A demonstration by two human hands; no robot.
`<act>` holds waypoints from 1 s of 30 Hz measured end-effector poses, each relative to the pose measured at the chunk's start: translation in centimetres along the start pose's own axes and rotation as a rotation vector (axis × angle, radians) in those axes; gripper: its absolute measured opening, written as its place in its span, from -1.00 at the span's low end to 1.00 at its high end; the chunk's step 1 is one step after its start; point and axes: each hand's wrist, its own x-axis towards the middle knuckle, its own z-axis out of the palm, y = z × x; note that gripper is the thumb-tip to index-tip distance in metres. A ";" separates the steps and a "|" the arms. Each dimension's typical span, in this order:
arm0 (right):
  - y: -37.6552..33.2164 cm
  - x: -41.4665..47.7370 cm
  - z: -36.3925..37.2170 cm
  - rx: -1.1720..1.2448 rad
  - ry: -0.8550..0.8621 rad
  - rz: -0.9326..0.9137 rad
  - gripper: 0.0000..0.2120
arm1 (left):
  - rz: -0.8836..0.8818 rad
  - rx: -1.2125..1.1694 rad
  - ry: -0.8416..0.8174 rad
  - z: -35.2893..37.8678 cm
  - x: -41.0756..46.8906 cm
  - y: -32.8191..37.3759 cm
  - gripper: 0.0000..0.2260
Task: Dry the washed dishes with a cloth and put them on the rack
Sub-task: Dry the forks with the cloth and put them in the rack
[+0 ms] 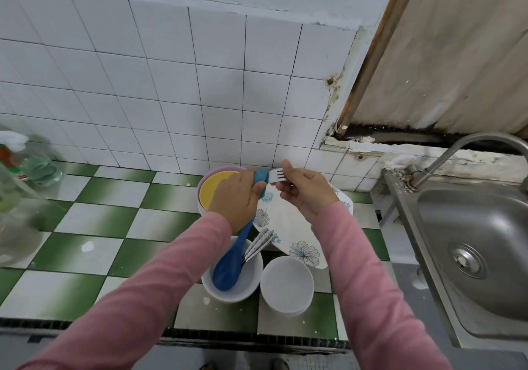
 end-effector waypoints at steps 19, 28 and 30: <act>2.0 -0.2 0.7 0.104 0.147 -0.228 -0.74 | -0.363 -0.644 0.031 -1.1 -1.0 -1.3 -0.70; 4.9 0.6 3.8 -0.387 -0.078 -0.131 -0.74 | 0.079 -0.542 0.208 -1.5 -0.1 1.1 -0.58; 5.0 0.4 4.1 -0.466 -0.087 -0.156 -0.66 | 0.143 -0.485 0.103 -1.0 -0.4 0.9 -0.55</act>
